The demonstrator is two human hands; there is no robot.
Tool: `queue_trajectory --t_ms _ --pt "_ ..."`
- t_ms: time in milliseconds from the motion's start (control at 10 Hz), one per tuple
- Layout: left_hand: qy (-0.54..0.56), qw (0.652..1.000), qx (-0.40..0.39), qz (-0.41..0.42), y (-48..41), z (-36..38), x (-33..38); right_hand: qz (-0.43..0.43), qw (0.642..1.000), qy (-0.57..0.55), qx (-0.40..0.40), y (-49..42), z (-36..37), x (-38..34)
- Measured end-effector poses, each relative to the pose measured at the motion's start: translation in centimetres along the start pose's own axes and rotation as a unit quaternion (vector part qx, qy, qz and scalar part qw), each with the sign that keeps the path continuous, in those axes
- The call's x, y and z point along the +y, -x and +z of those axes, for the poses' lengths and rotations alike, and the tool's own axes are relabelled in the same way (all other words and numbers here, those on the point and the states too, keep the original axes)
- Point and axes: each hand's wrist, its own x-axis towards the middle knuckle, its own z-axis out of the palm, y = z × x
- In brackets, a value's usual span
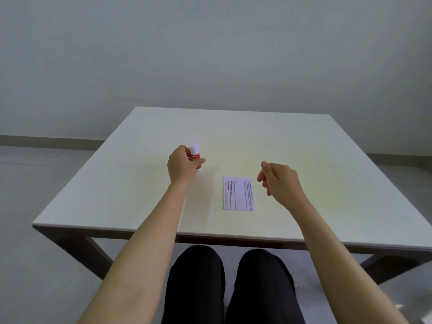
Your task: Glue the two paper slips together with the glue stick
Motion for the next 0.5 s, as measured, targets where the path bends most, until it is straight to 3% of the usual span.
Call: queue_trajectory --t_ms 300,500 --pt "-0.040 0.998 -0.016 0.038 0.3 0.8 -1.1 -0.008 1.000 0.017 -0.018 0.4 0.3 0.2" --pt "-0.107 0.991 -0.076 -0.014 0.8 0.6 -2.0 0.025 0.997 0.061 -0.049 0.3 1.5 0.5"
